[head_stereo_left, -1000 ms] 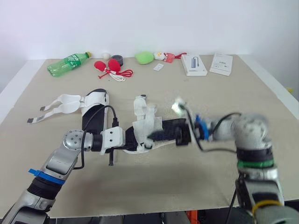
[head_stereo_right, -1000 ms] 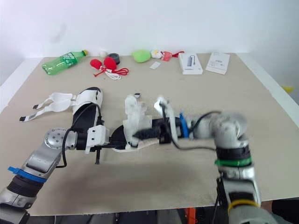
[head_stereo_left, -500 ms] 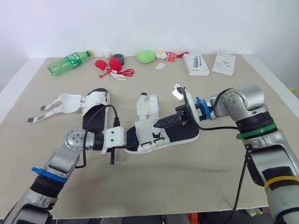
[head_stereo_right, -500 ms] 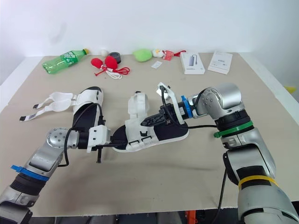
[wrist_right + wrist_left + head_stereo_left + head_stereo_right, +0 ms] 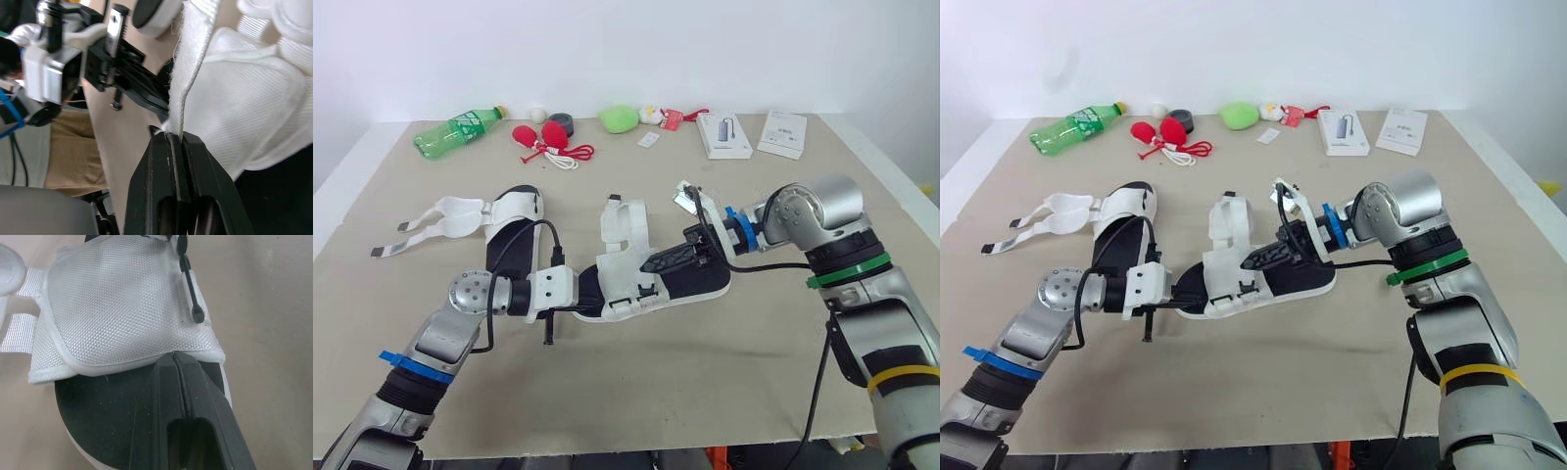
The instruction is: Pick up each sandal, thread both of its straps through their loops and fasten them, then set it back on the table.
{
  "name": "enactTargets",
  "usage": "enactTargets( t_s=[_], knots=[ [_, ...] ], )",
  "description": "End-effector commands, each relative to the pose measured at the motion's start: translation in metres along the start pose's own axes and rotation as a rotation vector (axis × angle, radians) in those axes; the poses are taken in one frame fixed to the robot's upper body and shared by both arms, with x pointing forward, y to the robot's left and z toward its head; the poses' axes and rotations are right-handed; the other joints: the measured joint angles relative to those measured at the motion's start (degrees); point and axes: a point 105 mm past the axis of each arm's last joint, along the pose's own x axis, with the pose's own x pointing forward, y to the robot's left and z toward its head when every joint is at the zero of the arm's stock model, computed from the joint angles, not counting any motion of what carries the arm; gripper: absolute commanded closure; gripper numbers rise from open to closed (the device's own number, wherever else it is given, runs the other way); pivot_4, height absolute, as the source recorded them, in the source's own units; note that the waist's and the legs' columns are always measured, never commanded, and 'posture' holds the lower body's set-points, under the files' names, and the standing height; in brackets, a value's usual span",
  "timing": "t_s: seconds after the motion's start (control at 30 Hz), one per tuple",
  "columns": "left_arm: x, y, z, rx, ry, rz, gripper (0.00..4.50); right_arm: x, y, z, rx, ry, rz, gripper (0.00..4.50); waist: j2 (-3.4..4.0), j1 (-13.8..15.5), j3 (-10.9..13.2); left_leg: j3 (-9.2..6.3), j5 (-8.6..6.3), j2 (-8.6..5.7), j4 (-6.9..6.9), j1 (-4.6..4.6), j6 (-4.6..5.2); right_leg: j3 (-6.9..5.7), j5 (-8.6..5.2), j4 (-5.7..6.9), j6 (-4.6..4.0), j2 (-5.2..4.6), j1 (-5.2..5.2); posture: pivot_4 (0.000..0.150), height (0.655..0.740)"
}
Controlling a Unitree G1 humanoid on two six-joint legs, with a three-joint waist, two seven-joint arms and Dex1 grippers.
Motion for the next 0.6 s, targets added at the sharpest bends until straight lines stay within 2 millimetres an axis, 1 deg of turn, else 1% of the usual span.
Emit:
enactTargets(
  t_s=[0.03, 0.17, 0.37, 0.5, 0.6],
  knots=[
    [0.000, -0.001, 0.000, 0.017, 0.008, -0.001, 4.50, -0.001, -0.006, -0.005, -0.003, 0.017, -0.021, 4.43, 0.00, 0.0, 0.0, 0.00, 0.00, 0.00, 0.00, 0.00, 0.00, 0.00, 0.00, 0.00, 0.01, 0.00, 0.00, 0.150, 0.7400],
    [0.001, -0.002, 0.000, 0.020, 0.013, 0.002, 4.50, -0.001, -0.010, -0.006, -0.018, 0.026, -0.039, 4.43, 0.00, 0.0, 0.0, 0.00, 0.00, 0.00, -0.01, 0.00, 0.00, 0.00, 0.02, 0.00, 0.06, 0.00, -0.01, 0.150, 0.7400],
    [0.002, -0.004, -0.003, 0.023, 0.025, 0.002, 4.50, -0.002, 0.001, -0.003, -0.103, 0.041, -0.013, 4.43, 0.00, 0.0, 0.0, 0.00, 0.00, 0.00, 0.00, 0.00, 0.00, 0.00, 0.03, 0.00, 0.07, 0.00, 0.01, 0.150, 0.7400],
    [0.003, -0.005, -0.003, 0.022, 0.026, 0.000, 4.50, -0.002, 0.015, -0.006, -0.160, 0.068, 0.032, 4.43, 0.00, 0.0, 0.0, 0.00, 0.00, 0.00, 0.00, 0.00, 0.00, 0.00, 0.04, 0.00, 0.08, 0.00, 0.00, 0.150, 0.7400],
    [0.004, -0.005, -0.004, 0.024, 0.025, -0.002, 4.50, 0.000, 0.016, -0.010, -0.184, 0.085, 0.027, 4.43, 0.00, 0.0, 0.0, 0.00, -0.01, 0.00, 0.00, 0.00, -0.01, 0.00, 0.02, 0.00, 0.08, 0.00, 0.00, 0.150, 0.7400]
  ],
)
